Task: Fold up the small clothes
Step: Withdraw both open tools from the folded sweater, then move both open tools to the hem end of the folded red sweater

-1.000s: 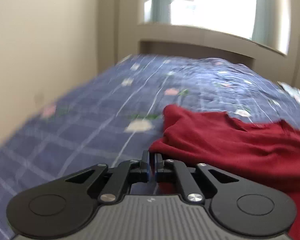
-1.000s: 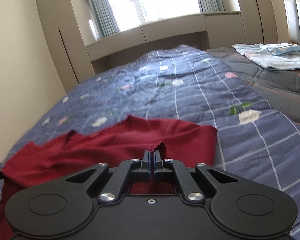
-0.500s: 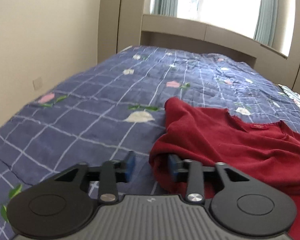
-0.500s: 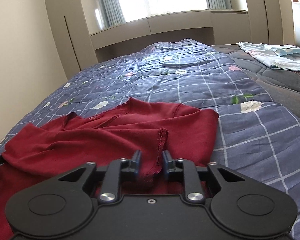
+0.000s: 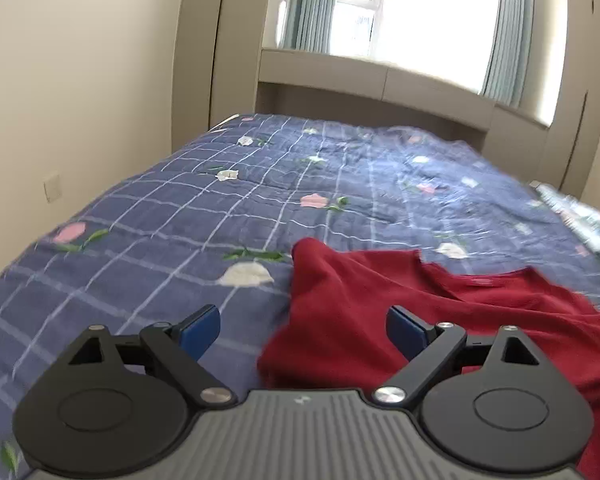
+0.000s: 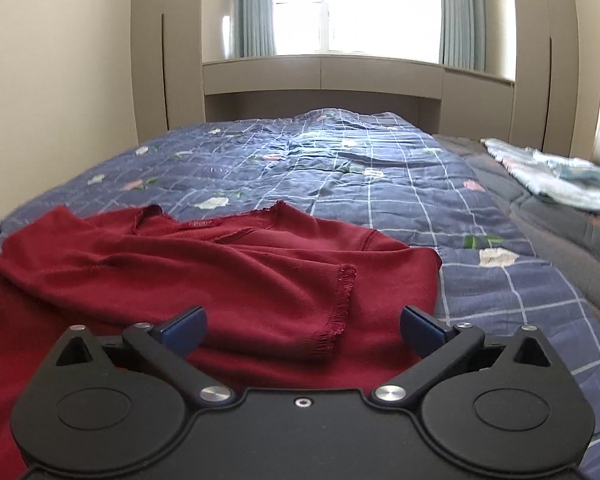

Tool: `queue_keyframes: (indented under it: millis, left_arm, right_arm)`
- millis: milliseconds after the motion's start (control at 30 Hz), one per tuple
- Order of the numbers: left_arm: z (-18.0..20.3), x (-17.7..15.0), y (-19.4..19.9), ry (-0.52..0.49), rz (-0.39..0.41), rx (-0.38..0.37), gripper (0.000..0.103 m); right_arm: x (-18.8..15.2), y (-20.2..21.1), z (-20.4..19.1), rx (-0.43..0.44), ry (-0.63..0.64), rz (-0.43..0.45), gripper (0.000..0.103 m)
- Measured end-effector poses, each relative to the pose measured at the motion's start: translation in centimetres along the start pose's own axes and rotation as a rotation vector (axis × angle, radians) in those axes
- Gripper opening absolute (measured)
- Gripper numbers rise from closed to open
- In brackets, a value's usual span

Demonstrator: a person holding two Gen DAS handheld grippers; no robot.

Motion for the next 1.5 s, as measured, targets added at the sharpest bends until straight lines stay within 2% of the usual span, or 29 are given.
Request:
queue_keyframes:
  millis: [100,200,300,433,667,733,800,867,967,1067,1133,1300,1433,1500]
  left_arm:
    - [-0.1,0.7,-3.5,-0.030,-0.076,0.090,0.081]
    - [-1.3,0.0,-5.1,0.015,-0.133,0.130,0.080]
    - [-2.6,-1.6,-5.4,0.053,-0.139,0.162,0.079]
    - [-3.9,-2.5,-5.3,0.116,-0.127,0.159,0.082]
    - [-3.6,-1.8,-4.5,0.061,-0.109,0.213,0.084]
    - [-3.4,-1.1,-3.7,0.080,-0.070,0.193,0.084]
    - [-3.2,-0.3,-3.2,0.100,-0.021,0.136,0.089]
    - [-2.8,0.4,-3.5,0.094,-0.005,0.125,0.092]
    - [-2.2,0.9,-5.3,0.071,-0.039,0.147,0.092]
    - [-2.4,0.2,-7.9,0.054,-0.127,0.229,0.091]
    - [-3.0,-0.6,-8.6,0.070,-0.151,0.235,0.093]
    - [-4.3,-1.4,-7.3,0.112,-0.134,0.243,0.097]
    - [-5.7,-1.7,-3.9,0.184,-0.083,0.187,0.096]
    - [-5.8,-2.3,-2.2,0.172,-0.069,0.154,0.098]
  right_arm:
    - [-0.1,-0.2,-0.3,-0.025,0.033,0.006,0.102]
    - [-0.3,-0.2,0.0,-0.027,0.033,0.016,0.102]
    - [-0.6,-0.6,0.5,-0.031,0.008,0.006,0.102]
    - [-0.8,-0.7,0.7,-0.034,0.001,0.001,0.102]
    - [-0.9,-0.4,0.5,-0.039,0.009,0.012,0.103]
    - [-0.6,0.1,0.5,-0.039,0.010,0.046,0.102]
    - [0.0,0.0,0.5,-0.044,0.019,0.080,0.102]
    - [0.8,-0.6,0.5,-0.065,0.036,0.086,0.102]
    - [1.5,-2.2,0.6,-0.120,0.071,0.089,0.102]
    - [1.4,-4.5,1.1,-0.218,0.107,-0.001,0.102]
    - [1.0,-4.6,1.8,-0.206,0.072,-0.005,0.102]
    - [0.8,-3.7,2.6,-0.217,0.047,0.002,0.102]
    - [0.3,-0.3,2.1,-0.193,0.051,0.045,0.102]
    - [-0.3,1.6,1.7,-0.158,0.056,0.047,0.102]
Point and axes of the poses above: each gripper's, at about its wrist camera, not at the fingertips, and y roughly against the way its jaws point, z to its right, x to its top, the point moved 2 cm from there along -y, roughly the way its jaws point, and after that the axes turned 4 degrees about -y, right-handed, at the moved point
